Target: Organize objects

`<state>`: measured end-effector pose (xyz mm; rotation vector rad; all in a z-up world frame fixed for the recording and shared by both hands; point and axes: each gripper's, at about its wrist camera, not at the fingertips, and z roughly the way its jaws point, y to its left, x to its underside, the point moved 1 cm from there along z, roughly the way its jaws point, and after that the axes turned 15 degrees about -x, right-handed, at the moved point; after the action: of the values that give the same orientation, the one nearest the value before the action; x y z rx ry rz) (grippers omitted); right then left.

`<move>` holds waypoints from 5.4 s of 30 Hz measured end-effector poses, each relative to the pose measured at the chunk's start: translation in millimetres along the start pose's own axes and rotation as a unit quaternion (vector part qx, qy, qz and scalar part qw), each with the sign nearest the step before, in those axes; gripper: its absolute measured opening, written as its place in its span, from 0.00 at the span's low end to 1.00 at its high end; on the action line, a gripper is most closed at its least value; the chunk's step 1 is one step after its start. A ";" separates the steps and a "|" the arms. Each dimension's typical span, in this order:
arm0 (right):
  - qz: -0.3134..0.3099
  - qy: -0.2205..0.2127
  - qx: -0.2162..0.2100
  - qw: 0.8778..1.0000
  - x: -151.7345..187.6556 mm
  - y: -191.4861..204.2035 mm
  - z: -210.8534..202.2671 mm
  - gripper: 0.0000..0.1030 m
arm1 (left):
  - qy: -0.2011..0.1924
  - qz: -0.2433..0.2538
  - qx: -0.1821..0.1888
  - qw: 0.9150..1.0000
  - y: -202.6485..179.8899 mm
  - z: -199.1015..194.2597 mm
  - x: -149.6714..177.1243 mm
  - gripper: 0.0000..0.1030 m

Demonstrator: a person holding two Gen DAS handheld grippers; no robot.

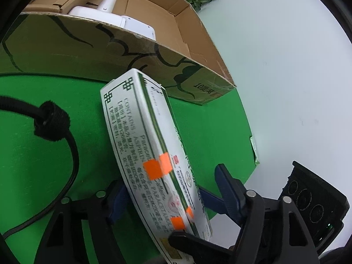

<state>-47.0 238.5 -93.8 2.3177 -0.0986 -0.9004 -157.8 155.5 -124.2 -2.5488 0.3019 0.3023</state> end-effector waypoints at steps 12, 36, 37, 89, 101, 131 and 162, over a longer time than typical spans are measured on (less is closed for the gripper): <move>-0.020 -0.005 0.014 1.000 -6.2 13.1 -2.9 0.61 | -0.033 0.013 -0.001 0.999 -12.5 -21.5 1.6 0.38; -0.140 -0.095 -0.003 0.986 -74.2 73.5 -17.4 0.60 | -0.160 0.067 -0.007 0.985 -72.3 -142.1 -49.4 0.36; -0.142 -0.099 -0.005 0.985 -80.0 73.5 -18.4 0.60 | -0.165 0.075 -0.007 0.983 -78.3 -146.5 -58.4 0.36; 0.084 0.031 0.041 0.995 -184.2 -101.1 60.3 0.59 | 0.059 0.087 -0.039 0.994 -48.8 26.3 -232.9 0.44; 0.062 0.060 0.123 0.989 -178.1 -91.0 73.6 0.60 | -0.021 0.072 -0.128 0.989 -15.1 -39.7 -224.9 0.49; -0.085 -0.067 0.221 0.969 -117.9 -2.4 74.7 0.84 | -0.353 0.061 -0.373 0.856 62.9 -146.3 -87.3 0.95; -0.137 -0.159 0.267 0.940 -95.7 13.7 85.8 0.99 | -0.386 0.083 -0.434 0.810 67.0 -98.7 -71.9 1.00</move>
<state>-171.8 208.7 -78.1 2.6991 -0.1768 -1.5472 -229.5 57.2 -56.4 -2.9157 0.0515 1.8490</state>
